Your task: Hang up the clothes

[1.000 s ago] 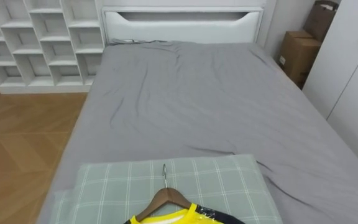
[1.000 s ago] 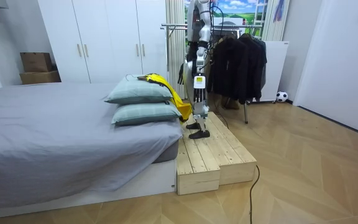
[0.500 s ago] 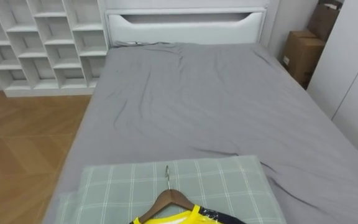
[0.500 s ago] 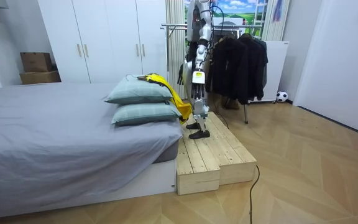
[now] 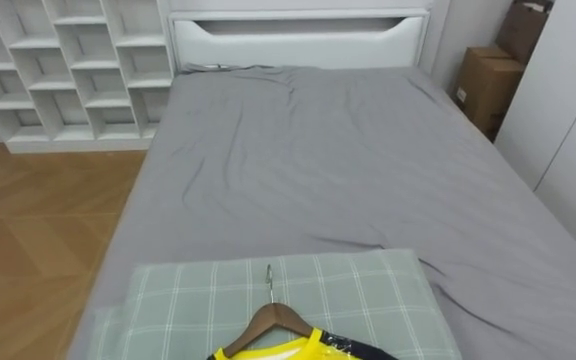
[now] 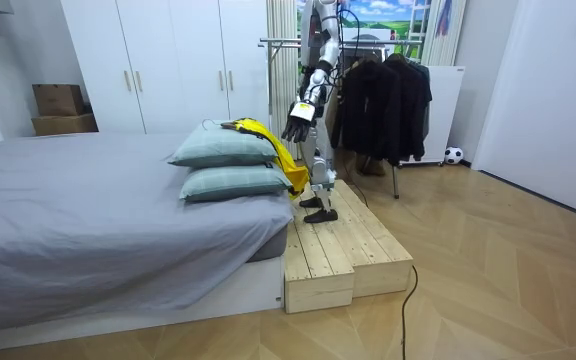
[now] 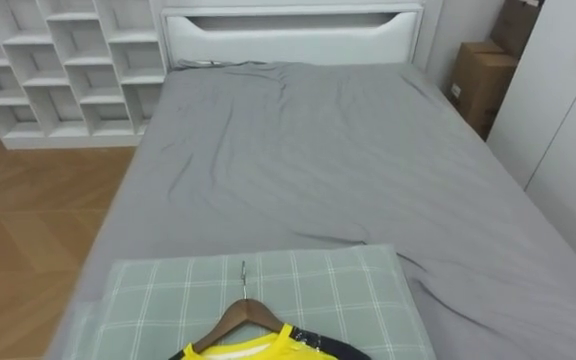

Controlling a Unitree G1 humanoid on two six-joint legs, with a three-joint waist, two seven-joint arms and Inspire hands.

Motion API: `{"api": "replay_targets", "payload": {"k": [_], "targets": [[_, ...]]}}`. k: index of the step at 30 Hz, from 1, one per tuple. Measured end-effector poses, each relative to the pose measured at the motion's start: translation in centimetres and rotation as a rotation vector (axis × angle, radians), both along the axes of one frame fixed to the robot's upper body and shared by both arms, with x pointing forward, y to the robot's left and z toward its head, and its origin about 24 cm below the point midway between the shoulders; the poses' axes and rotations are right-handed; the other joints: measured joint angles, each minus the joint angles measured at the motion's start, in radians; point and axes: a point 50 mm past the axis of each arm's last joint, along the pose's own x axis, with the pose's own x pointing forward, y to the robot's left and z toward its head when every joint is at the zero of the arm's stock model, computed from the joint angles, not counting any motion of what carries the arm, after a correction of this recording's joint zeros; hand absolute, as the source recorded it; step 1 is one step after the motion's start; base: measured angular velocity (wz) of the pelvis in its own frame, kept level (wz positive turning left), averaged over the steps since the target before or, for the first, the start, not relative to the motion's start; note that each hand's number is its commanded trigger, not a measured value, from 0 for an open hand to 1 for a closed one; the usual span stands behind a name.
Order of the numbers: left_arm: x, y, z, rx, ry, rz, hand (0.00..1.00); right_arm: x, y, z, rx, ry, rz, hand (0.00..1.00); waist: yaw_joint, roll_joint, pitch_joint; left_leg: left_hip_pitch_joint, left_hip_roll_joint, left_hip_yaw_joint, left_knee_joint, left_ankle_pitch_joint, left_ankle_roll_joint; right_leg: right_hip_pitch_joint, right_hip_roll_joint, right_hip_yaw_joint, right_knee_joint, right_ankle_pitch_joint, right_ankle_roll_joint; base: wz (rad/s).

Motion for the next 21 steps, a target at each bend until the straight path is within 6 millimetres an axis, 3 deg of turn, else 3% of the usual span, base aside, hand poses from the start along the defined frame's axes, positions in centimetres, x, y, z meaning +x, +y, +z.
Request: {"api": "replay_targets", "payload": {"k": [5,9,13,21], "targets": [[2.1,-0.9,0.9,0.072,-0.071,-0.137,0.00,0.0,-0.2,0.1,-0.015,-0.020,0.021,0.00,-0.002,0.003,-0.0031,0.005,-0.001,-0.011,-0.001,0.000,0.000,0.005,-0.001,-0.002,-0.001,0.000,0.000,0.06],[3.3,-1.7,1.4,0.095,-0.110,-0.221,0.00,0.2,-0.3,0.1,-0.026,-0.042,0.029,0.00,-0.027,0.002,-0.0023,0.009,-0.001,-0.013,0.000,0.001,-0.001,0.014,-0.004,-0.006,-0.002,0.000,0.000,0.02],[4.7,-2.7,2.1,0.103,-0.167,-0.315,0.00,0.2,-0.6,0.2,-0.037,-0.047,0.044,0.00,-0.031,-0.003,0.0001,0.018,0.001,-0.008,-0.005,0.001,-0.001,0.015,-0.002,0.001,-0.002,0.000,0.000,-0.05],[5.8,-3.9,2.3,0.148,-0.163,-0.469,0.00,0.4,-0.8,0.3,-0.047,-0.055,0.073,0.00,-0.038,-0.009,0.0006,0.013,0.002,0.015,-0.008,0.001,-0.001,0.000,-0.001,0.019,-0.001,0.000,0.000,-0.08]]}}
